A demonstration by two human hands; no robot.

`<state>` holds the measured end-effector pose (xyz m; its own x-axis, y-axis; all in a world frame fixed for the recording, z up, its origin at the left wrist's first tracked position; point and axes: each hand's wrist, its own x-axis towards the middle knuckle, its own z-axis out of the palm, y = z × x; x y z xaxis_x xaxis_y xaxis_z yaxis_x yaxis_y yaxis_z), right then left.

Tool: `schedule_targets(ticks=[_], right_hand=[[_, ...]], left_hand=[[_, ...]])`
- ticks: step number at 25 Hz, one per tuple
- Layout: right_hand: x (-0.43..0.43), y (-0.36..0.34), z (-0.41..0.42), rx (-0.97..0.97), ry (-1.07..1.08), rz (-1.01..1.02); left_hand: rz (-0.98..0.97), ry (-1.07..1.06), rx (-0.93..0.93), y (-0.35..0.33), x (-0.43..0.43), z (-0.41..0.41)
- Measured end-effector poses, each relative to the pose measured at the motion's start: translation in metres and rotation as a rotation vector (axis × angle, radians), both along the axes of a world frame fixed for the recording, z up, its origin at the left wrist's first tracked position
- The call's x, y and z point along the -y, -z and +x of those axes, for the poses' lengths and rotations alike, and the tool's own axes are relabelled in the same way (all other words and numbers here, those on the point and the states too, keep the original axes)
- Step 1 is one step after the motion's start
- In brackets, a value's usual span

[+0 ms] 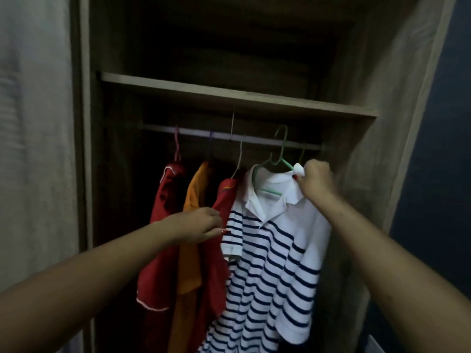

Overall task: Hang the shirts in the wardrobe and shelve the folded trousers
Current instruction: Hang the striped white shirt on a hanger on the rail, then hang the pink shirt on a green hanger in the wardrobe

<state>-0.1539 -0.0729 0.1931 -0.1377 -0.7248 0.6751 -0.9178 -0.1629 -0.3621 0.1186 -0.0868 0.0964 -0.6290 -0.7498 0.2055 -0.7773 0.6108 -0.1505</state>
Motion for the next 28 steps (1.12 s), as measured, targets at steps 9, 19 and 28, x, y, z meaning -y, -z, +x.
schedule_targets(ticks=[9, 19, 28], right_hand=[[0.064, 0.025, 0.044, -0.069, 0.04, 0.11], [0.044, 0.086, 0.025, 0.084, -0.165, -0.058], [-0.028, 0.161, 0.068, 0.387, -0.528, -0.384]], left_hand=[[0.053, 0.005, 0.013, 0.005, 0.001, -0.008], [0.177, 0.047, -0.308, 0.043, -0.018, -0.019], [0.551, -0.29, -1.216, 0.117, -0.1, 0.012]])
